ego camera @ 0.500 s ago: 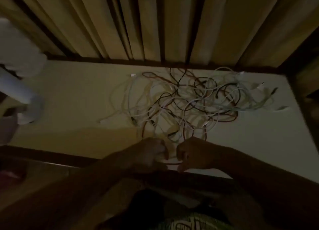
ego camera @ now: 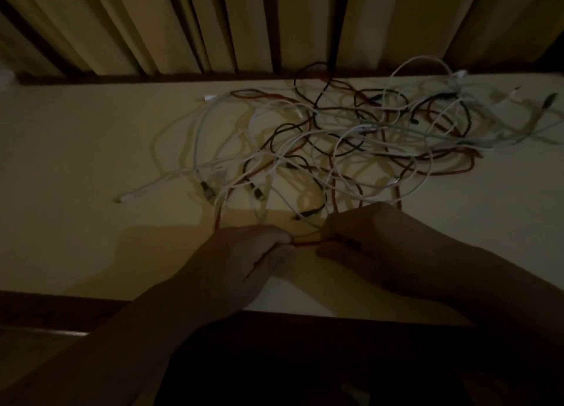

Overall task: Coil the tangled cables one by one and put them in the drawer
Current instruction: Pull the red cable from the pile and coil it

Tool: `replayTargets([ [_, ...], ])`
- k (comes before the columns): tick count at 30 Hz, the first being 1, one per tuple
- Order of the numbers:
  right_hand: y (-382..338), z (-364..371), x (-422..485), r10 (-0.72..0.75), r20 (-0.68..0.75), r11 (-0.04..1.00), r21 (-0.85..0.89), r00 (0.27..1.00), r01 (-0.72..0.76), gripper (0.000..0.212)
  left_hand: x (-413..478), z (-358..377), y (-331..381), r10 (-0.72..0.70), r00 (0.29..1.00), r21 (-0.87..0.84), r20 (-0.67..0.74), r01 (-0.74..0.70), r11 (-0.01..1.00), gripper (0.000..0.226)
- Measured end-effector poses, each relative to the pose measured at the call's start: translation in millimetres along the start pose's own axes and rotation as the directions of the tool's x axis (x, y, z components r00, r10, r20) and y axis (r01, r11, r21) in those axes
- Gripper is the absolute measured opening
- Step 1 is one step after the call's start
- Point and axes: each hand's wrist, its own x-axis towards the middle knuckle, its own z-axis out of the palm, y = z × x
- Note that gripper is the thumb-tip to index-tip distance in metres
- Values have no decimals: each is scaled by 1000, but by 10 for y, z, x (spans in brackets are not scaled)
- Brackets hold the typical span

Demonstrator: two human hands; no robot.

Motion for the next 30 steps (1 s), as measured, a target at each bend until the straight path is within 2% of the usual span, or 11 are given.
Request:
replayTargets([
  [4,-48,-110,22,105,18,961,-257,994,-97,24,18,-277,-120,17,999,117,-45,-12,993,21],
  [8,-32,-398,70,223,-107,917,-315,969,-246,23,157,-810,-172,-116,963,69,-245,137,988,21],
  [11,4,-636,146,315,-185,909,-223,931,-352,27,339,-1142,-209,-218,921,-65,-322,208,976,25],
  [13,40,-800,200,328,-223,917,-160,918,-367,26,459,-1306,-231,-278,899,-187,-338,225,956,29],
  [15,-9,-976,227,332,-300,926,-75,894,-369,26,559,-1452,-230,-303,890,-200,-340,246,948,32],
  [19,-273,-1162,236,438,-401,891,312,805,-330,33,745,-1588,-260,-372,896,-156,-241,342,927,31],
  [22,-438,-1272,292,431,-466,896,325,773,-304,40,901,-1586,-140,-444,882,-196,-156,413,889,22],
  [24,-544,-1330,359,423,-496,901,320,759,-293,41,979,-1539,11,-415,897,-214,-155,379,900,25],
  [27,-654,-1361,468,414,-518,901,347,749,-258,41,1071,-1460,255,-295,929,-232,-222,244,942,60],
  [30,-742,-1356,534,399,-517,912,311,757,-268,38,1177,-1425,488,-201,945,-190,-260,154,970,63],
])
